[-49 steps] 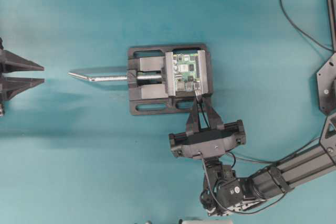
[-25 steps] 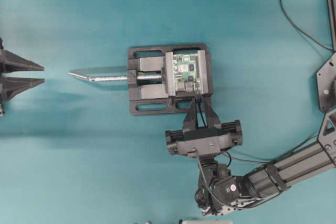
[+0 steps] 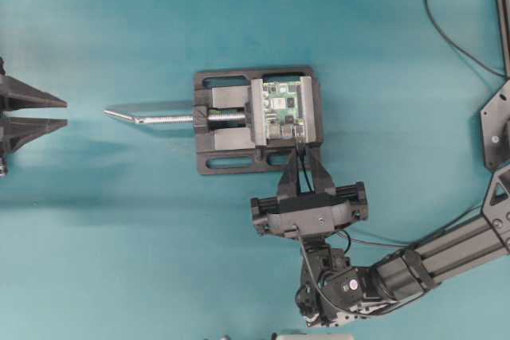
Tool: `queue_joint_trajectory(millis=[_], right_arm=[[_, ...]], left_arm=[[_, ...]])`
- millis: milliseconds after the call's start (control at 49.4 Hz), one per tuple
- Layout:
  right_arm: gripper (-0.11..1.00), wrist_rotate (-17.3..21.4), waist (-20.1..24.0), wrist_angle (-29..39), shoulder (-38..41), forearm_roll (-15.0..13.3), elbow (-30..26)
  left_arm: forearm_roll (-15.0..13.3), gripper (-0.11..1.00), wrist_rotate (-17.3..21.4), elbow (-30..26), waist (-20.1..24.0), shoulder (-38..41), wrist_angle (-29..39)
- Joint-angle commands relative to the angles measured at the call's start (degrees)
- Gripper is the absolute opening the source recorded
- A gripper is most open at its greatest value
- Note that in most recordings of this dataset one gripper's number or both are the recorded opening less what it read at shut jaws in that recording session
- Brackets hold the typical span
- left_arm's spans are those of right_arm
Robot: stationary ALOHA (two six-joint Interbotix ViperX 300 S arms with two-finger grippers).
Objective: Insert the USB into the fixed PCB.
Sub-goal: 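Push the USB plug forward into the PCB's USB port with right gripper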
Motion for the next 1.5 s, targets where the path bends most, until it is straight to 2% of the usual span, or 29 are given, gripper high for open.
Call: queue_joint_trajectory(millis=[0, 830, 1296, 1478], right_arm=[[0.21, 0.0, -2.2, -0.44, -1.14, -0.53, -0.62], [0.21, 0.0, -3.52, -0.44, -2.72, -1.05, 2.02], [0.21, -2.55, -5.19, -0.35, -3.08, -4.13, 0.09], [0.21, -2.64, -5.19, -0.35, -3.08, -4.04, 0.26]], left_arm=[[0.18, 0.52, -0.7, -0.7, 0.18, 0.35, -0.44], [0.18, 0.52, -0.62, -0.7, 0.18, 0.35, -0.44], [0.18, 0.52, -0.62, -0.7, 0.18, 0.35, -0.44], [0.18, 0.52, -0.7, -0.7, 0.18, 0.35, -0.44]])
